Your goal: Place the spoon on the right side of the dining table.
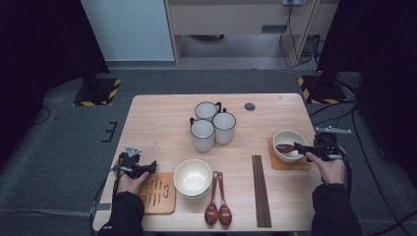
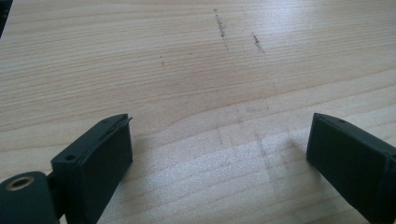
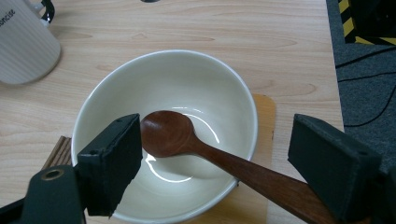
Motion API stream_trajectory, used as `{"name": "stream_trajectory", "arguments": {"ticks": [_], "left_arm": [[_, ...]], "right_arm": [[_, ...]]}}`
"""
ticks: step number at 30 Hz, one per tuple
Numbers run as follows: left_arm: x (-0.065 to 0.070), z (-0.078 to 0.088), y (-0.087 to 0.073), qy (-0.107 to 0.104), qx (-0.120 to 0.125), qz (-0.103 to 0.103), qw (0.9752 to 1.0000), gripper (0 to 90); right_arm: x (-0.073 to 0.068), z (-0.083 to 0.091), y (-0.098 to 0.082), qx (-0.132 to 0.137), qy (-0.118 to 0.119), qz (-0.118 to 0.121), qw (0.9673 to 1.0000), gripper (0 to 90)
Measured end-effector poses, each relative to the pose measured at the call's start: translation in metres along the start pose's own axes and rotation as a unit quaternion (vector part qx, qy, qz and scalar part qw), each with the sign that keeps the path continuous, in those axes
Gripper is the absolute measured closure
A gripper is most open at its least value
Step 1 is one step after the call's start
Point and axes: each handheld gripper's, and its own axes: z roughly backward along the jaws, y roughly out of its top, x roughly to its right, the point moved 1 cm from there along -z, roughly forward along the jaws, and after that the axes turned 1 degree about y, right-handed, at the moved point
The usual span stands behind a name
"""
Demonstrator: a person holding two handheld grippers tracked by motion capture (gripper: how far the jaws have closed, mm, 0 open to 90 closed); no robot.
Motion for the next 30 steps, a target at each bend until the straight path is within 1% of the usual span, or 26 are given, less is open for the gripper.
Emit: {"name": "stream_trajectory", "arguments": {"ticks": [4,6,7,10,15,16,23,26,28,29,30], "left_arm": [[0.0,0.0,0.0,0.0,0.0,0.0,1.0,5.7],[0.0,0.0,0.0,0.0,0.0,0.0,1.0,5.7],[0.0,0.0,0.0,0.0,0.0,0.0,1.0,5.7],[0.0,0.0,0.0,0.0,0.0,0.0,1.0,5.7],[0.0,0.0,0.0,0.0,0.0,0.0,1.0,5.7],[0.0,0.0,0.0,0.0,0.0,0.0,1.0,5.7],[0.0,0.0,0.0,0.0,0.0,0.0,1.0,5.7],[0.0,0.0,0.0,0.0,0.0,0.0,1.0,5.6],[0.0,0.0,0.0,0.0,0.0,0.0,1.0,5.7],[0.0,0.0,0.0,0.0,0.0,0.0,1.0,5.6],[0.0,0.0,0.0,0.0,0.0,0.0,1.0,5.7]], "right_arm": [[-0.002,0.004,0.0,0.003,-0.002,0.0,1.0,16.0],[-0.003,0.006,-0.001,0.004,-0.001,0.005,1.0,15.4],[-0.003,0.007,-0.001,0.004,0.0,0.002,1.0,15.2],[-0.004,0.01,-0.002,0.003,0.001,0.008,1.0,14.5],[-0.004,0.012,-0.003,0.002,0.006,0.012,0.9999,13.5],[-0.004,0.013,-0.003,0.0,0.006,0.009,0.9999,13.2],[-0.006,0.018,-0.007,-0.003,0.009,0.011,0.9999,13.2],[-0.007,0.021,-0.01,-0.005,0.01,0.019,0.9998,13.4],[-0.008,0.021,-0.01,-0.005,0.011,0.015,0.9998,13.4],[-0.008,0.022,-0.011,-0.005,0.012,0.019,0.9997,13.4],[-0.009,0.022,-0.011,-0.006,0.012,0.017,0.9998,13.4]]}}
